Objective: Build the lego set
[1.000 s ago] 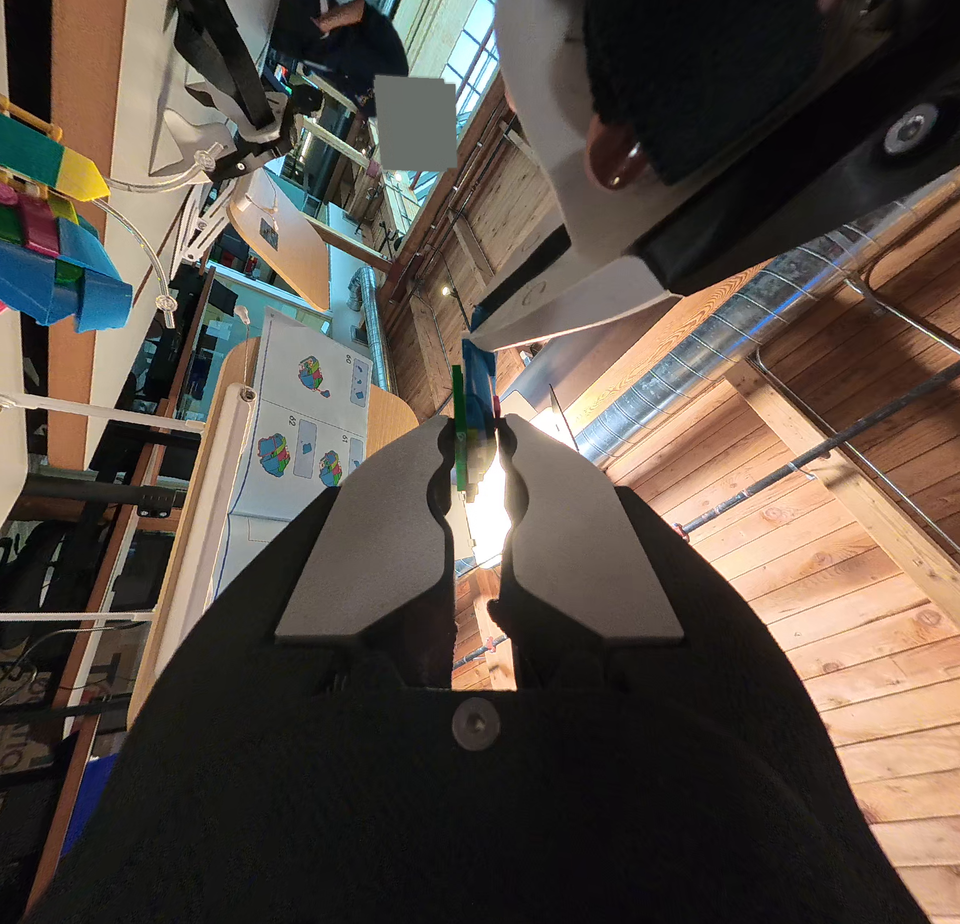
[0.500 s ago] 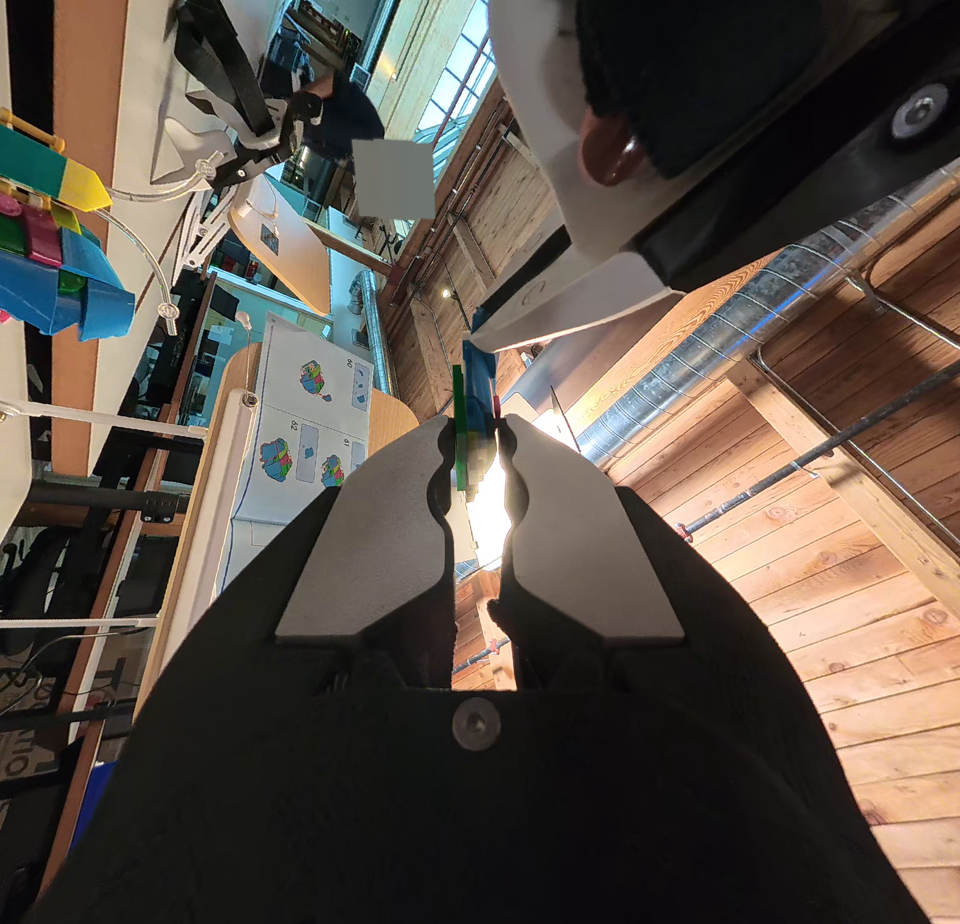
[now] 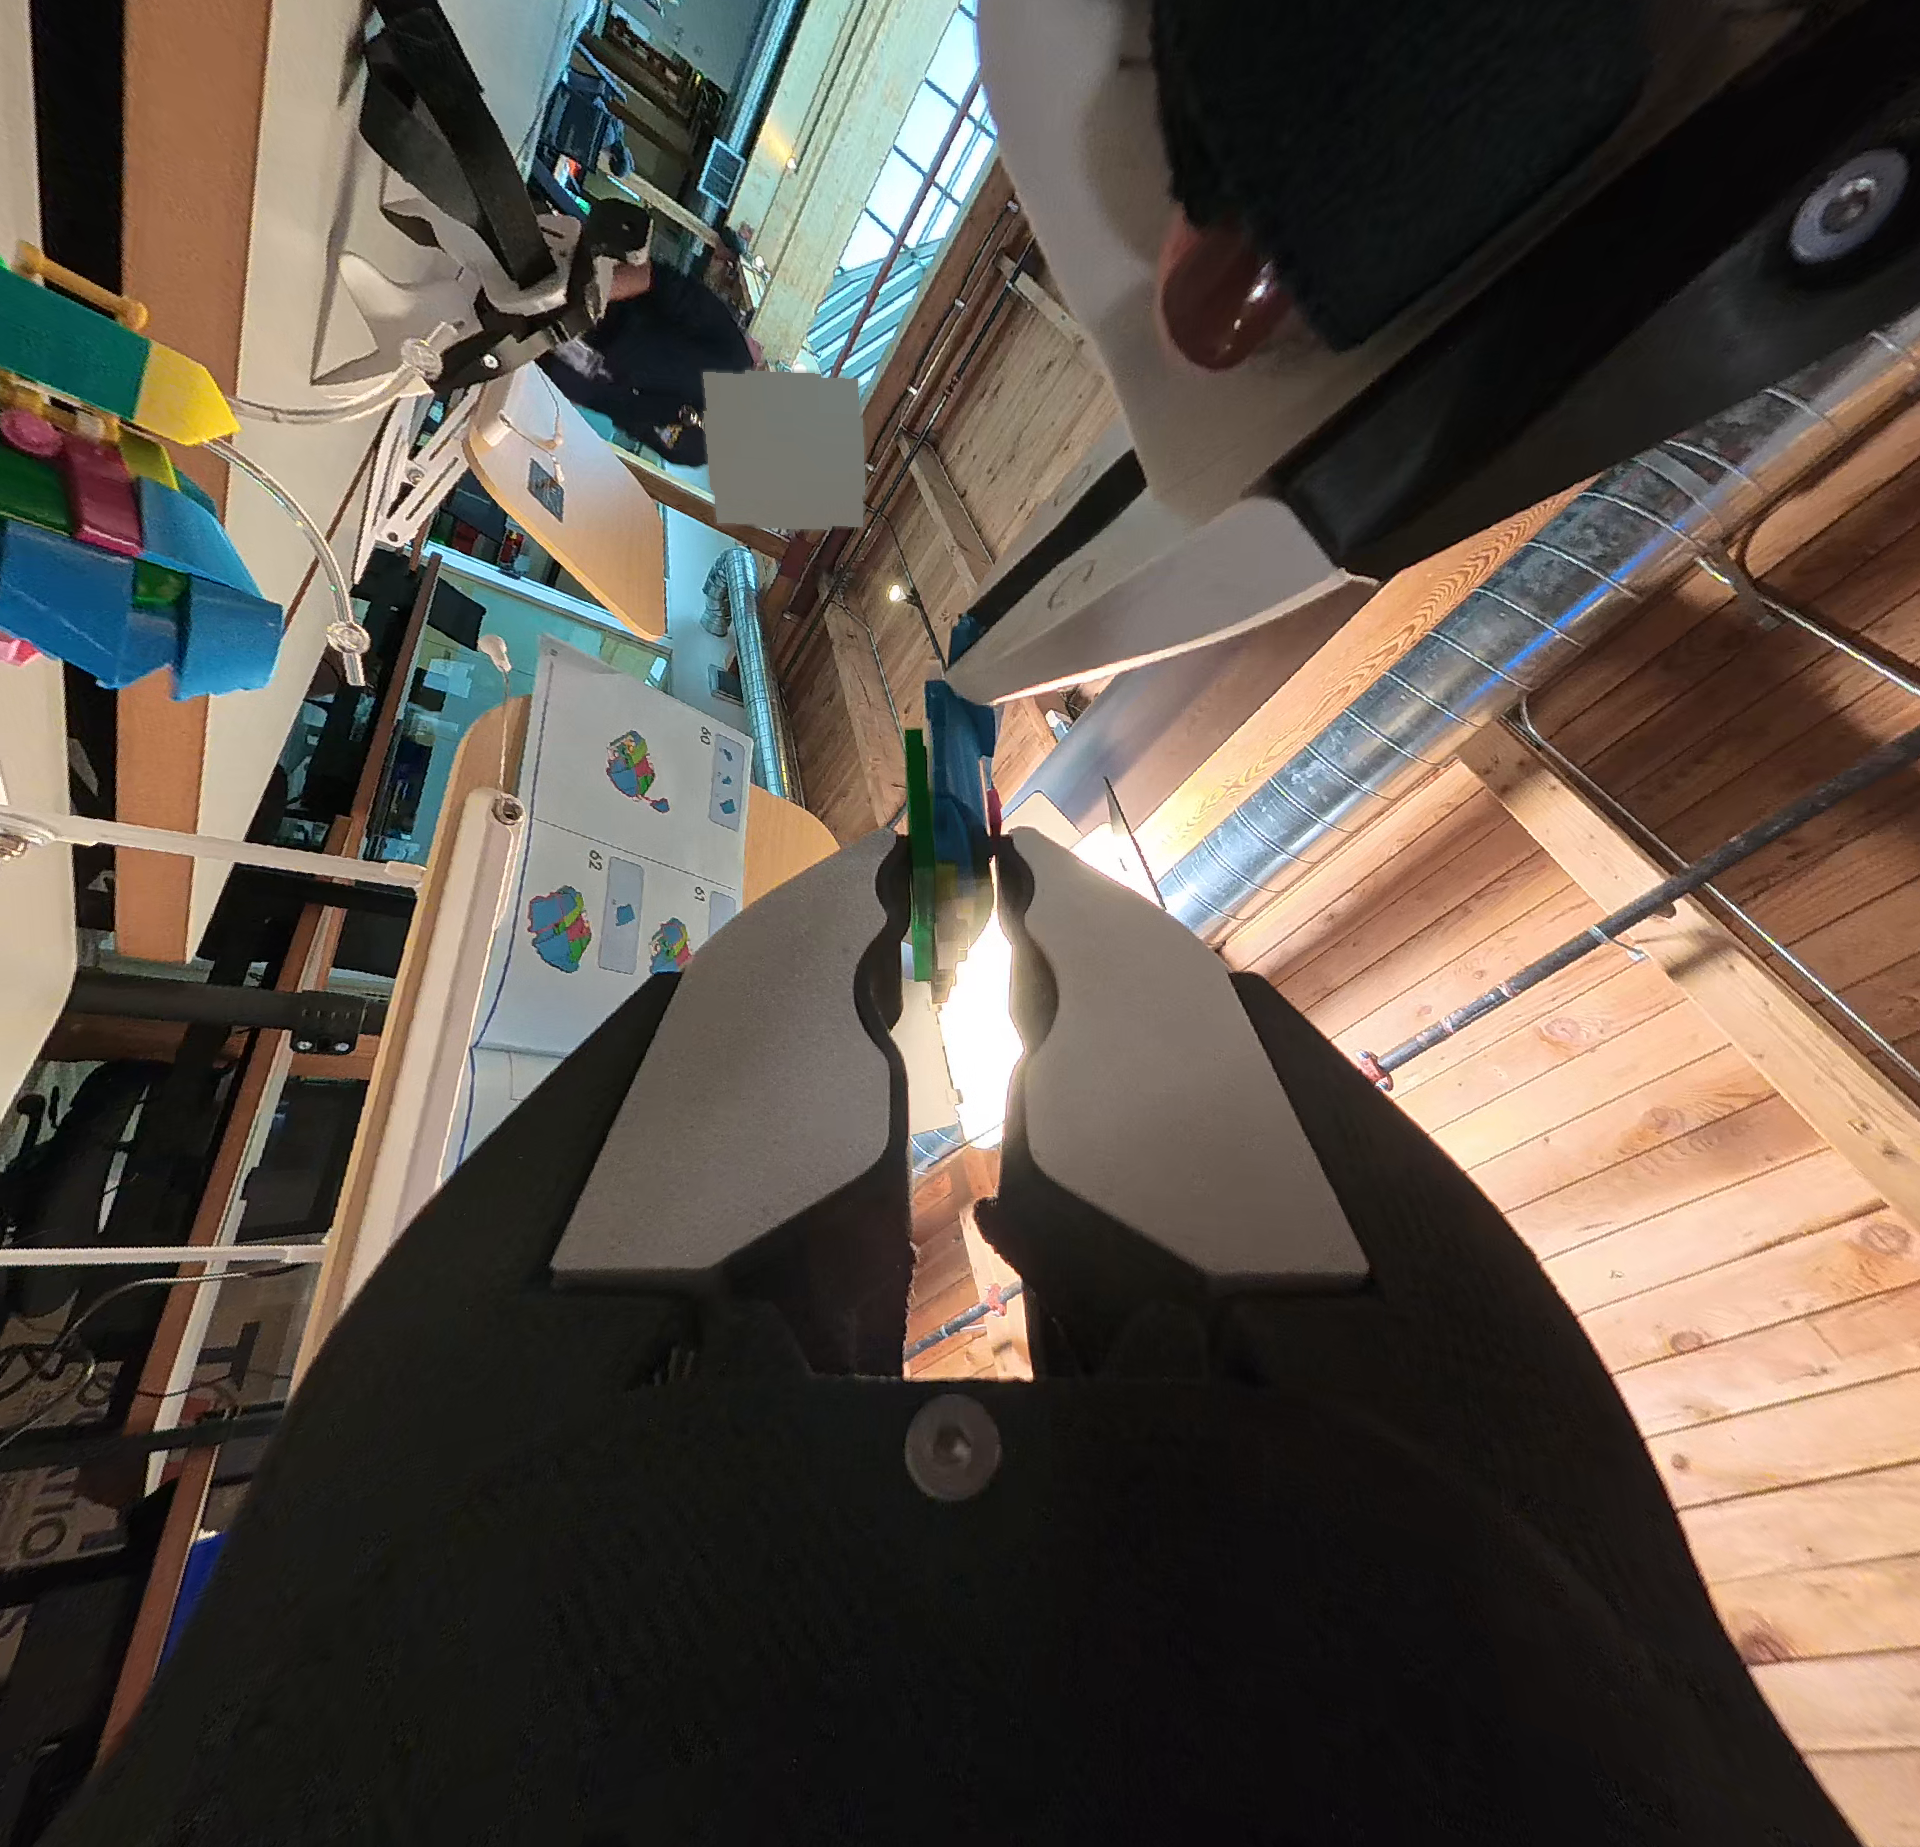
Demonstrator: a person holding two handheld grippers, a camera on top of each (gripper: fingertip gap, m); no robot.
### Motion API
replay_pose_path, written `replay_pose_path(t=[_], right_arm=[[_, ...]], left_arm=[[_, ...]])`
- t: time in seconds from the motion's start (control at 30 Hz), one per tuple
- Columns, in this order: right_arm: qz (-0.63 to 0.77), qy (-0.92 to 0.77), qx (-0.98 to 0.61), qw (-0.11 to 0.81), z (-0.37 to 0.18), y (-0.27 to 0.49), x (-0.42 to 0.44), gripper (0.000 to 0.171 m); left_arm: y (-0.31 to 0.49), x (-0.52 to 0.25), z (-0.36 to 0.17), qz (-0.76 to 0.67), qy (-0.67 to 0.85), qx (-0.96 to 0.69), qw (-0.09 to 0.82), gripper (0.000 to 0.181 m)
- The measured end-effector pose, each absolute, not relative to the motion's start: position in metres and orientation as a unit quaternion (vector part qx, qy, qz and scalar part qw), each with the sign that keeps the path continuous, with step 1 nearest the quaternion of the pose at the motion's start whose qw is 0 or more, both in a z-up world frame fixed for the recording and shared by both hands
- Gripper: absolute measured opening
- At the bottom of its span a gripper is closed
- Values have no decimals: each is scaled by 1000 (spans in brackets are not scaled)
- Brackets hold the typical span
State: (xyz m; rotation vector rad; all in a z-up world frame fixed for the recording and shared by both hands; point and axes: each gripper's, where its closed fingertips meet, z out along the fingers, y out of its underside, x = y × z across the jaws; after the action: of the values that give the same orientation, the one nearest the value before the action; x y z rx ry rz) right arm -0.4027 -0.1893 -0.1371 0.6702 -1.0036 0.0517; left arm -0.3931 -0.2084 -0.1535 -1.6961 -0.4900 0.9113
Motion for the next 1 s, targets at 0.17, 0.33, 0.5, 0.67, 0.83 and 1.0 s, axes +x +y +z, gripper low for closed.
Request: replay_pose_path(t=[0.17,0.33,0.5,0.67,0.83,1.0], right_arm=[[27,-474,317,821,-139,-191,-402,14],[31,-477,318,819,-140,-193,-402,14],[32,-484,315,816,-141,-192,-404,14],[43,-513,318,796,-153,-193,-409,13],[60,-558,334,757,-183,-204,-417,14],[75,-577,351,733,-207,-217,-420,14]], left_arm=[[-210,-393,-153,383,-208,-715,547,15],[-212,-393,-154,385,-207,-717,544,15],[-226,-400,-162,388,-224,-722,527,15],[-253,-421,-202,360,-270,-759,472,15],[-282,-434,-261,279,-323,-818,385,16],[-296,-430,-316,184,-355,-860,318,15]])
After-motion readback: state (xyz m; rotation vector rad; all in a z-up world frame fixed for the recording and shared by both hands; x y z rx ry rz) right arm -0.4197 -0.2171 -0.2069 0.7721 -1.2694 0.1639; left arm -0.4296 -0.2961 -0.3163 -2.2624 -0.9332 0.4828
